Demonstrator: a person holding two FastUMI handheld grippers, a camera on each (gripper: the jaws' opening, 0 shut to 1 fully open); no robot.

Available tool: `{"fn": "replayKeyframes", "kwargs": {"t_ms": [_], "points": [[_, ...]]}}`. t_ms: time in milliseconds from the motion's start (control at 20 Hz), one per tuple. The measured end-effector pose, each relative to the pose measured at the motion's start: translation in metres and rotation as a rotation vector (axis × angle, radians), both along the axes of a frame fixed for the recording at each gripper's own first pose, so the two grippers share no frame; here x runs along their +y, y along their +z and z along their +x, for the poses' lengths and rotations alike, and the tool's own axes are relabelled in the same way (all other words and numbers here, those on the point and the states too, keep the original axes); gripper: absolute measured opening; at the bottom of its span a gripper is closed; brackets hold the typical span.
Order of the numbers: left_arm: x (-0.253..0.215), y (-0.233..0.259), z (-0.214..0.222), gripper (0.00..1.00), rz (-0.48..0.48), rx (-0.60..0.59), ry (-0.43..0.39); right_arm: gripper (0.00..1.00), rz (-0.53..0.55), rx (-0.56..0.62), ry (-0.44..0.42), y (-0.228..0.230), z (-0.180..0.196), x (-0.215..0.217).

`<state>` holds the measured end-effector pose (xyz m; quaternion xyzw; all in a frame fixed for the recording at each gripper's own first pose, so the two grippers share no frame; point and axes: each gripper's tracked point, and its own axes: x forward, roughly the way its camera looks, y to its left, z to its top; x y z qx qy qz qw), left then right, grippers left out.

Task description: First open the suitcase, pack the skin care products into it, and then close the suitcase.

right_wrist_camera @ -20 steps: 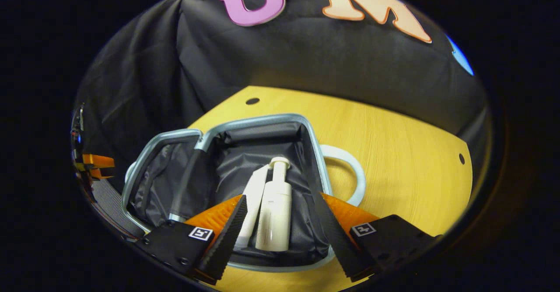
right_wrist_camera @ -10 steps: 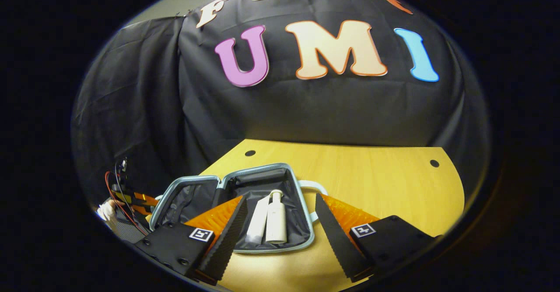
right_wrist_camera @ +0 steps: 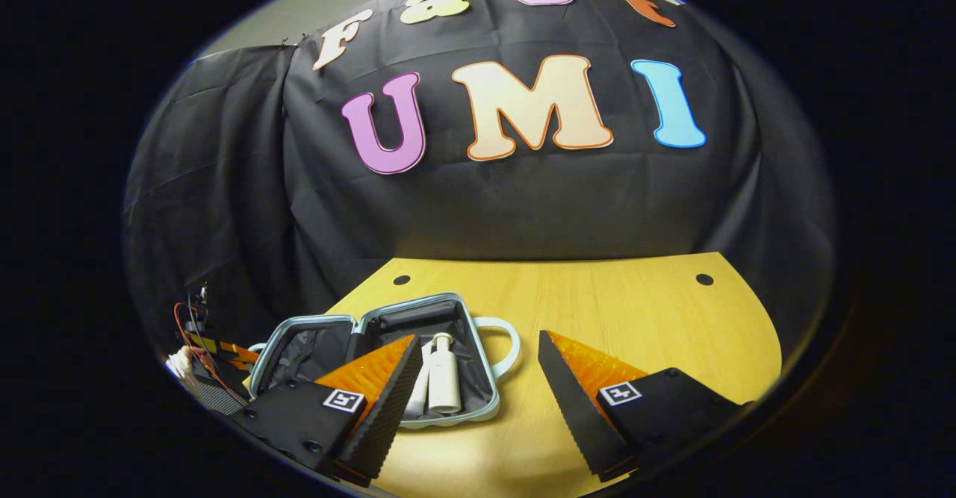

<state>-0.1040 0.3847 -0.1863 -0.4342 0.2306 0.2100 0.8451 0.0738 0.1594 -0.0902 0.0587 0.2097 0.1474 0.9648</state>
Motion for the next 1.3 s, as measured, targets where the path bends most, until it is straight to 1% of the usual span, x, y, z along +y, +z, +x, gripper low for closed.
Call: {"fn": "replayKeyframes", "kwargs": {"t_ms": [100, 250, 350, 400, 550, 600, 650, 800, 1050, 1150, 1300], "points": [[-0.012, 0.042, 0.002, 0.01, 0.027, -0.037, -0.016, 0.98, 0.004, -0.013, -0.016, 0.001, 0.002, -0.011], [-0.04, 0.118, 0.012, 0.0, 0.052, -0.143, -0.071, 0.98, 0.014, -0.041, -0.045, 0.012, 0.004, -0.031], [-0.067, 0.156, 0.024, 0.0, 0.079, -0.176, -0.12, 0.98, 0.013, -0.055, -0.066, 0.017, 0.002, -0.046], [-0.08, 0.169, 0.031, 0.0, 0.107, -0.167, -0.143, 0.98, 0.013, -0.064, -0.075, 0.02, 0.001, -0.055], [-0.119, 0.195, 0.057, 0.0, 0.269, -0.118, -0.23, 0.98, 0.003, -0.082, -0.11, 0.024, -0.002, -0.083], [-0.137, 0.206, 0.067, 0.01, 0.303, -0.115, -0.263, 0.98, 0.003, -0.085, -0.122, 0.026, -0.004, -0.093], [-0.157, 0.218, 0.08, 0.0, 0.315, -0.135, -0.292, 0.98, 0.005, -0.087, -0.135, 0.027, -0.005, -0.102], [-0.22, 0.247, 0.116, 0.0, 0.265, -0.2, -0.408, 0.98, 0.008, -0.1, -0.177, 0.032, -0.009, -0.131], [-0.308, 0.239, 0.179, 0.01, 0.236, -0.23, -0.556, 0.98, -0.002, -0.118, -0.247, 0.039, -0.017, -0.175], [-0.345, 0.223, 0.204, 0.01, 0.217, -0.207, -0.611, 0.98, 0.009, -0.122, -0.276, 0.042, -0.018, -0.188], [-0.382, 0.183, 0.244, 0.01, 0.209, -0.142, -0.659, 0.98, 0.006, -0.12, -0.299, 0.041, -0.019, -0.198]]}}
